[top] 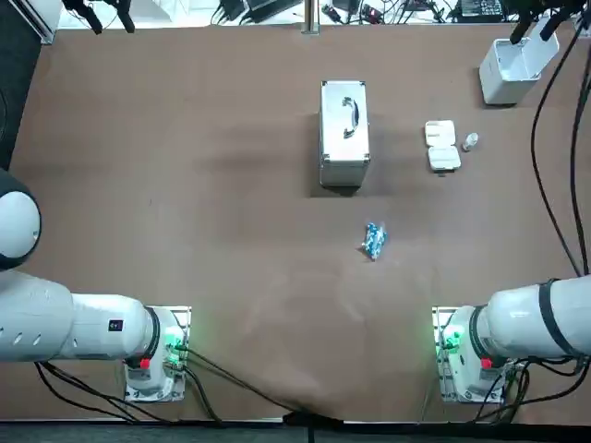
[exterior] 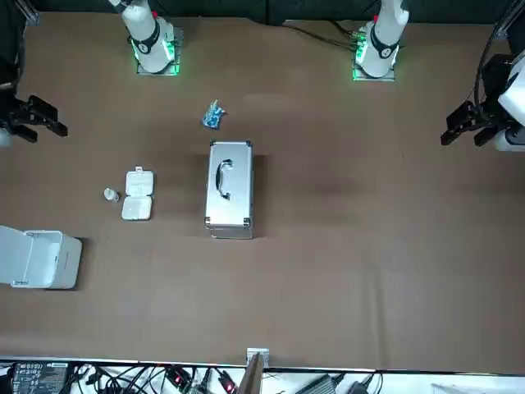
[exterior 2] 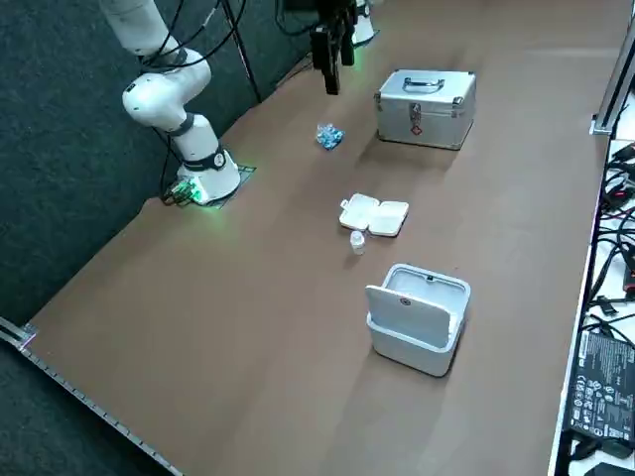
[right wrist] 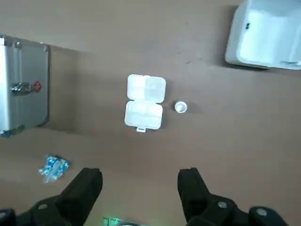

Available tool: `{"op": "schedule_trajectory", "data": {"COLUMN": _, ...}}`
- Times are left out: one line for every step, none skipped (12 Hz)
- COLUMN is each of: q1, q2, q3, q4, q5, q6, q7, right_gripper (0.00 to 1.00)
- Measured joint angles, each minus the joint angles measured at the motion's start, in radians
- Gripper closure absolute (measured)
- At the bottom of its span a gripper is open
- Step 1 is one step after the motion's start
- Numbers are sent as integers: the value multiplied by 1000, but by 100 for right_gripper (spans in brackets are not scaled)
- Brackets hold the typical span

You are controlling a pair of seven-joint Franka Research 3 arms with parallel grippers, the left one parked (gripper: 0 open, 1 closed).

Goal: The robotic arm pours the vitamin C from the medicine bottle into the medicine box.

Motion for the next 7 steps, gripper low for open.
{"op": "schedule_trajectory", "data": {"q1": -15, "q2": 3, "q3": -7, "q4": -8, "q5": 19, "q6": 0, "q7": -33, "right_gripper": 0}}
{"op": "schedule_trajectory", "data": {"q1": -26, "q2": 6, "q3": -11, "q4": -16, "q5": 32, "q6": 2, "q7": -53, "right_gripper": 0}}
{"op": "schedule_trajectory", "data": {"q1": -32, "q2": 10, "q3": -12, "q4": -26, "q5": 40, "q6": 7, "q7": -65, "right_gripper": 0}}
{"op": "schedule_trajectory", "data": {"q1": -35, "q2": 15, "q3": -12, "q4": -33, "q5": 46, "q6": 14, "q7": -82, "right_gripper": 0}}
{"op": "schedule_trajectory", "data": {"q1": -37, "q2": 22, "q3": -12, "q4": -38, "q5": 58, "q6": 25, "q7": -113, "right_gripper": 0}}
{"op": "schedule_trajectory", "data": {"q1": -38, "q2": 27, "q3": -12, "q4": -43, "q5": 69, "q6": 40, "q7": -159, "right_gripper": 0}}
{"op": "schedule_trajectory", "data": {"q1": -40, "q2": 32, "q3": -12, "q4": -49, "q5": 75, "q6": 57, "q7": -209, "right_gripper": 0}}
